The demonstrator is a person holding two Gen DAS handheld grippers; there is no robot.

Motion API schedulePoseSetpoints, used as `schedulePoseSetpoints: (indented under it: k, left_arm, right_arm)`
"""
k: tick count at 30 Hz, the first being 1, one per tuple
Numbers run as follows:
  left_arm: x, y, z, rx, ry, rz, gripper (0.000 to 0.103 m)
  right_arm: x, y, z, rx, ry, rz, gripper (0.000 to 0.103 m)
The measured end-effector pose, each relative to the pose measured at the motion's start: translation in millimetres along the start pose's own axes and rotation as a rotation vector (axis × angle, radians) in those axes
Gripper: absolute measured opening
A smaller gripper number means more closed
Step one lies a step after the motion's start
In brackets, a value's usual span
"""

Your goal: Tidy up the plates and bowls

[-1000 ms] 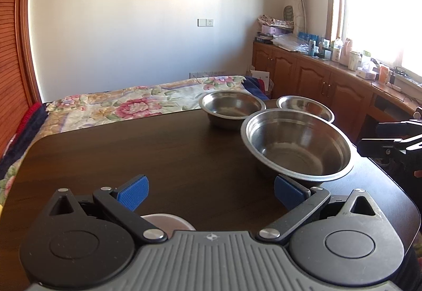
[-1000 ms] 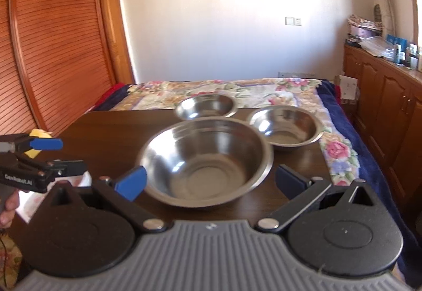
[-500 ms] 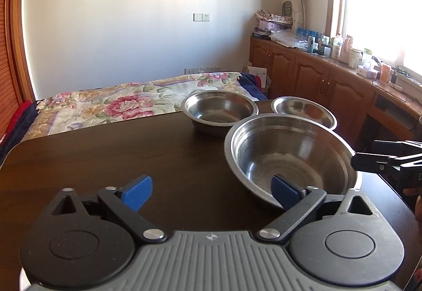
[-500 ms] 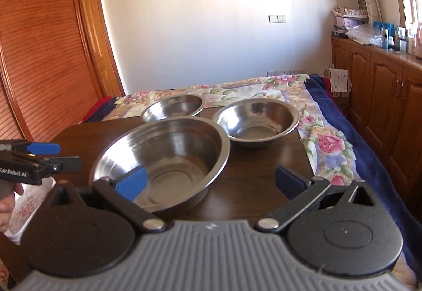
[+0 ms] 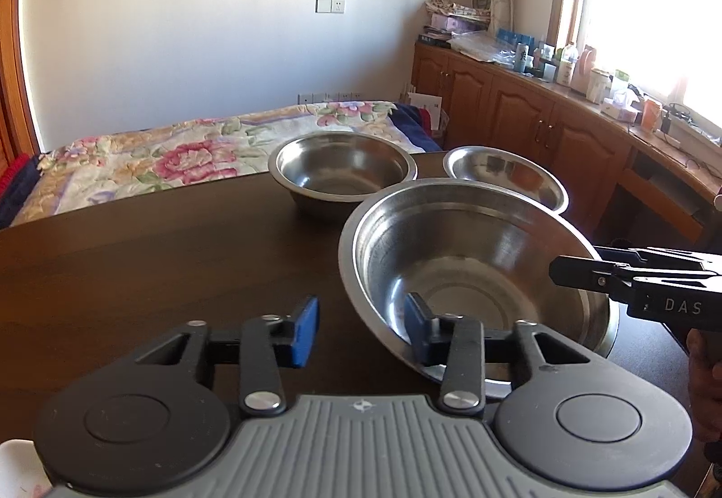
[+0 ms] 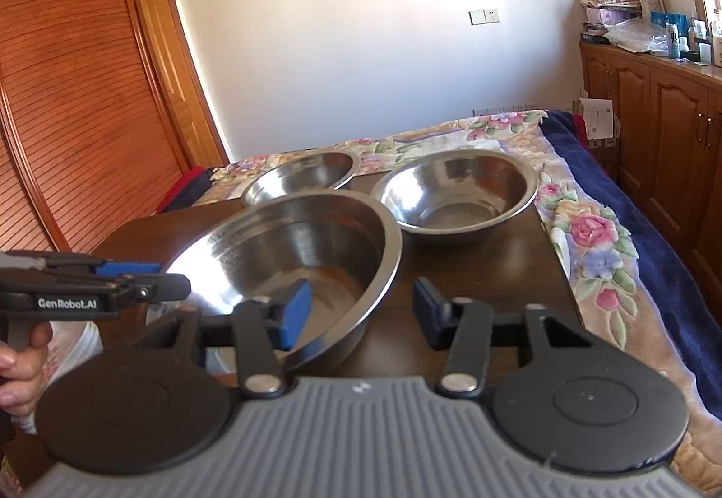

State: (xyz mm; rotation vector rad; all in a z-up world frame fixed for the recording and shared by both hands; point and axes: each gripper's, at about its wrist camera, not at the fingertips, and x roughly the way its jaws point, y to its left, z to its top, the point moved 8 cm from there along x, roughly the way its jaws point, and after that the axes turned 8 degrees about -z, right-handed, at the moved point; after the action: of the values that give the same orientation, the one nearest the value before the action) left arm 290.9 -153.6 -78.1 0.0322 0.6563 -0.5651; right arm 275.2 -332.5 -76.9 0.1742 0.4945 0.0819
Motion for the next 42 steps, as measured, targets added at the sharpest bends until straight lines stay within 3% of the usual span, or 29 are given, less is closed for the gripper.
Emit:
schedulePoseSetpoints:
  k: [5,10,42]
  left_arm:
    - [2.3,-2.8,1.4,-0.003,0.009,-0.012,0.025]
    - [2.6,-1.3,1.6,-0.015,0.013,-0.024,0.024]
    - [-37.7,-1.9,-5.1,-0.012,-0.034,-0.035,0.024]
  right_arm:
    - [0.4,-0.3,-0.5,0.004,0.000,0.002,0.040]
    - [1.4,3.0,-1.8,0.003,0.004,0.016,0.028]
    - [-20.5,18.1,0.8,0.025,-0.018,0.015,0.027]
